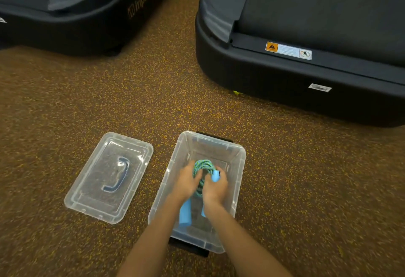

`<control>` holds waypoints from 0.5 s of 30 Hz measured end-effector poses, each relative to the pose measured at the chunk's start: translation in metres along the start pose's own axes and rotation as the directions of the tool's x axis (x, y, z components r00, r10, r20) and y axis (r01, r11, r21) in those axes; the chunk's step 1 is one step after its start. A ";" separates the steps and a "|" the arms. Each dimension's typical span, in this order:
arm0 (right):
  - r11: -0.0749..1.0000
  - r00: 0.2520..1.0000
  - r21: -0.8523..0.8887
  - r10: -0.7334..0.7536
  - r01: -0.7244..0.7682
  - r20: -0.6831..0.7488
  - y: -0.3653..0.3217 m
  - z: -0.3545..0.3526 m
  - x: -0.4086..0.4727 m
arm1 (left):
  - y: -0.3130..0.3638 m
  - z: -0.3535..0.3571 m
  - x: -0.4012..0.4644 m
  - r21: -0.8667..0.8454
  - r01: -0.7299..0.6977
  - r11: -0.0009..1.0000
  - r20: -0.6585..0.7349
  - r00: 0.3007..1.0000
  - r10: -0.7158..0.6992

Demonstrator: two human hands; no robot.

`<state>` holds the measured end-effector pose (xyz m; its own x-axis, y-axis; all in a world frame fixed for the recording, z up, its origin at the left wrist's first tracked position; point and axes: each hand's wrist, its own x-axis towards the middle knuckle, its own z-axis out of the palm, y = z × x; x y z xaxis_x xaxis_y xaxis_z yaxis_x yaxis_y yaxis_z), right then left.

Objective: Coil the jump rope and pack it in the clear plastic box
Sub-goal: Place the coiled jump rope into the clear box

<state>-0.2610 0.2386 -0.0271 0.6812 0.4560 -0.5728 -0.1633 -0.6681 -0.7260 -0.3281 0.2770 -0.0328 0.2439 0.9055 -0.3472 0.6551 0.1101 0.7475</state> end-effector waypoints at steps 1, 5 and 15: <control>1.000 1.000 0.004 0.008 -0.008 -0.005 0.003 0.002 0.001 | -0.003 0.003 0.000 0.016 -0.003 1.000 0.006 1.000 0.003; 1.000 1.000 -0.004 0.004 -0.004 0.000 0.011 0.006 0.005 | -0.012 0.009 0.006 0.142 -0.014 0.990 0.040 0.999 0.008; 0.994 0.997 -0.084 -0.071 0.069 -0.012 0.009 0.008 0.005 | -0.008 0.011 0.007 0.234 -0.013 0.972 0.054 0.999 0.000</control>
<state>-0.2651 0.2394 -0.0394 0.6995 0.4949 -0.5156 -0.0555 -0.6816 -0.7296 -0.3243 0.2782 -0.0477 0.2823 0.8823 -0.3767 0.8008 -0.0005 0.5989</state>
